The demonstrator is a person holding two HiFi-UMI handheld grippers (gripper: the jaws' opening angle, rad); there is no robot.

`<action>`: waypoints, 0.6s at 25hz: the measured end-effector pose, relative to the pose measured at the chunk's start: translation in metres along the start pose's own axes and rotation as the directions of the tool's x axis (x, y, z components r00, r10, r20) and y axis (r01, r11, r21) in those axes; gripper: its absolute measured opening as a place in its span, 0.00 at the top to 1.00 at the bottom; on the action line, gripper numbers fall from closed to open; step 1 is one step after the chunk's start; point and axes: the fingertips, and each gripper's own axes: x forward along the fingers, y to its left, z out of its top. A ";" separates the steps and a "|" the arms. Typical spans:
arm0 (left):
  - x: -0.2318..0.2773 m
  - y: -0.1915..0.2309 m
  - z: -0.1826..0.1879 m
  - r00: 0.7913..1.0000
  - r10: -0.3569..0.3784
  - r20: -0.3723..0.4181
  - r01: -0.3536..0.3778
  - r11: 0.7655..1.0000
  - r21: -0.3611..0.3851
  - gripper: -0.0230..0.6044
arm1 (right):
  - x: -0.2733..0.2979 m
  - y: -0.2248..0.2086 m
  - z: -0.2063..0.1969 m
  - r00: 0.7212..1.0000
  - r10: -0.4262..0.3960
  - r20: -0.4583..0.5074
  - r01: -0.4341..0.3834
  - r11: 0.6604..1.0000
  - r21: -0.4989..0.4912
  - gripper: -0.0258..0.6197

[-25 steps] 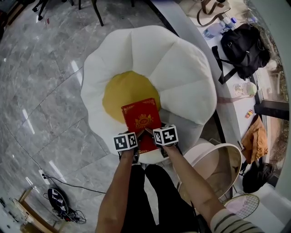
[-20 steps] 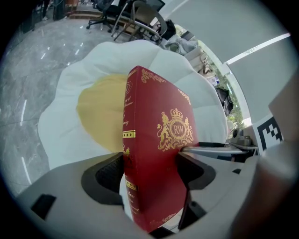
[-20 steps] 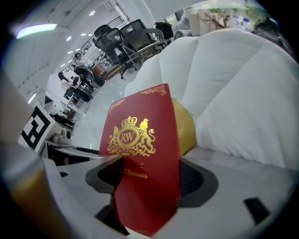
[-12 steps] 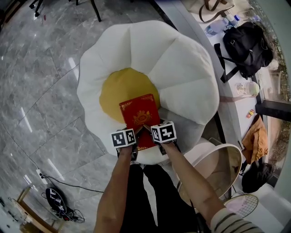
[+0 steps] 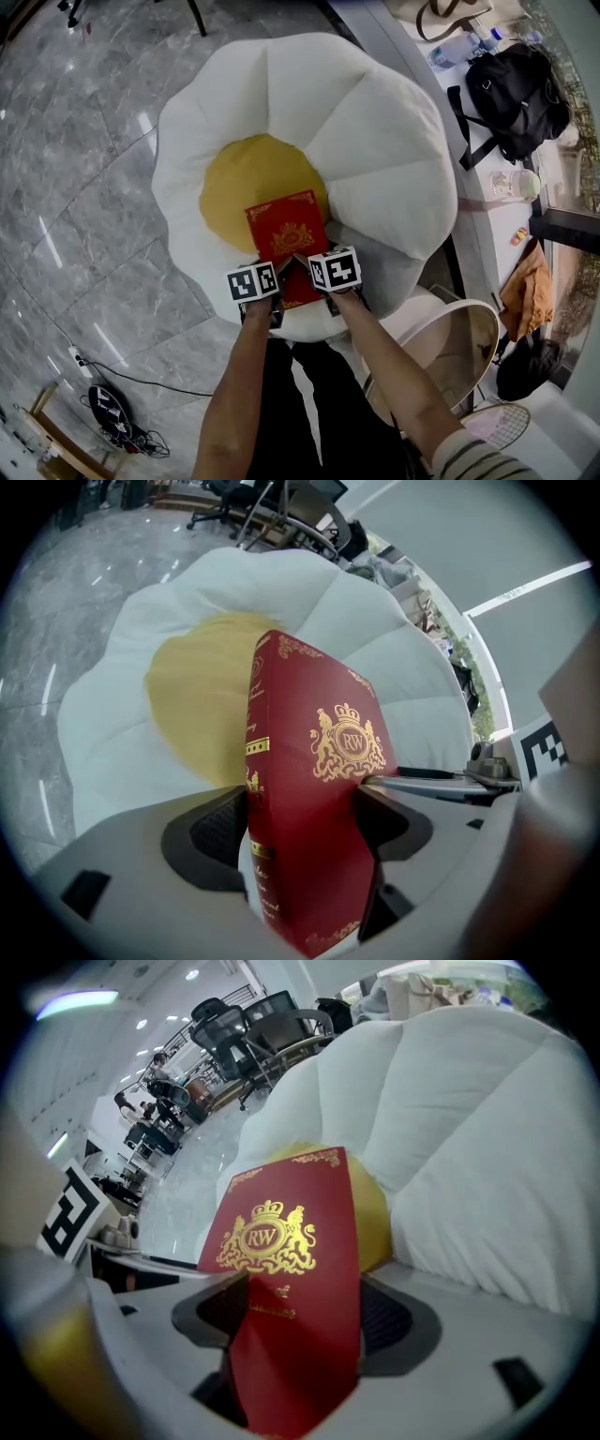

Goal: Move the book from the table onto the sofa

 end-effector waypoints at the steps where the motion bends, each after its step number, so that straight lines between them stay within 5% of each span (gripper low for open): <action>1: 0.002 0.001 0.000 1.000 -0.002 0.001 0.002 1.000 -0.003 0.39 | 0.002 -0.001 0.000 1.000 0.000 0.001 0.000 1.000 0.002 0.40; 8: 0.014 0.009 0.001 1.000 -0.002 0.006 0.003 1.000 -0.027 0.39 | 0.015 -0.007 -0.001 1.000 -0.014 -0.004 0.014 1.000 -0.016 0.40; 15: 0.015 0.012 -0.004 0.999 0.039 -0.017 -0.039 0.999 0.028 0.39 | 0.016 -0.010 -0.002 0.998 -0.057 0.006 0.057 0.997 -0.048 0.40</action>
